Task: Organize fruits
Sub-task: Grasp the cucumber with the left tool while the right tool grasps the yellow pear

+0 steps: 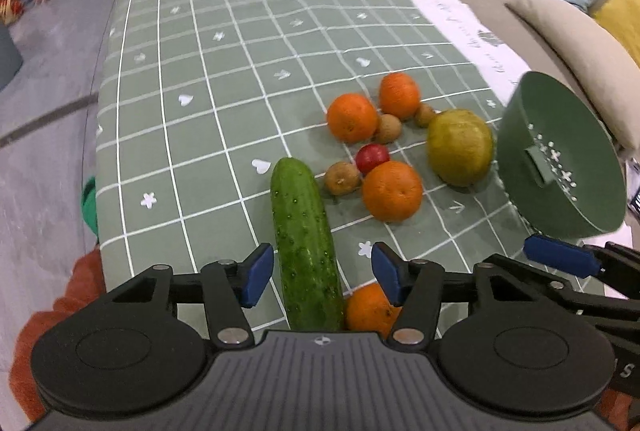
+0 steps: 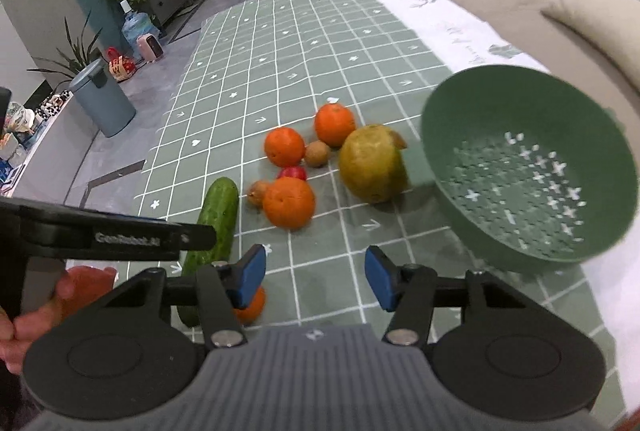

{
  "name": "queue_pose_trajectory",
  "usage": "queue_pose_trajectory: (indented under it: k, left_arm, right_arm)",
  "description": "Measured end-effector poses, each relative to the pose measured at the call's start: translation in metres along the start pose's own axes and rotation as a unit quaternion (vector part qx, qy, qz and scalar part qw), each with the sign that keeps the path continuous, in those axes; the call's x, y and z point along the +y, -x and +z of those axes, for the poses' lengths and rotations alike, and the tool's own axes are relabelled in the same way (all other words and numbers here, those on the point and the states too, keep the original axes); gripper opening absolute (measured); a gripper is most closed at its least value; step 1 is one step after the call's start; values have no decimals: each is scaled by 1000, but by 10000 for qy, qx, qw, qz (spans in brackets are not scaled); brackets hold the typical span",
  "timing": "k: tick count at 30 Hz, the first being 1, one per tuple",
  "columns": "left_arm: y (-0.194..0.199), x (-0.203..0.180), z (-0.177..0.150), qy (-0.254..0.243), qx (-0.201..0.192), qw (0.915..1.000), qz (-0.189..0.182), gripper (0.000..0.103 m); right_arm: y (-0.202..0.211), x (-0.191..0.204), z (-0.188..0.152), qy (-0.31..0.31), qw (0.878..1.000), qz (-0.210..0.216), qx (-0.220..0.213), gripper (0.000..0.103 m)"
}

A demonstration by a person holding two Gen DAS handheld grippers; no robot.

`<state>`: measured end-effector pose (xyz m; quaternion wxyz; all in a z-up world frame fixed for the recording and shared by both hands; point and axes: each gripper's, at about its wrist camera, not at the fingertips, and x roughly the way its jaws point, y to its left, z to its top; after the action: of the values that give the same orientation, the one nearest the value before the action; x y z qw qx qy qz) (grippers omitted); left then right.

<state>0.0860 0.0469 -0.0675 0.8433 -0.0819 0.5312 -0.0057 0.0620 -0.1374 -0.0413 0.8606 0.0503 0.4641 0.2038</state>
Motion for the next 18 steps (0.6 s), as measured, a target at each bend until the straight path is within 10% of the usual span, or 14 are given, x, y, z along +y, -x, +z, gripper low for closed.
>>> queue_pose_trajectory:
  k: [18]
  left_arm:
    - [-20, 15, 20, 458, 381, 9982, -2, 36]
  right_arm:
    - [-11, 30, 38, 2060, 9765, -581, -240, 49]
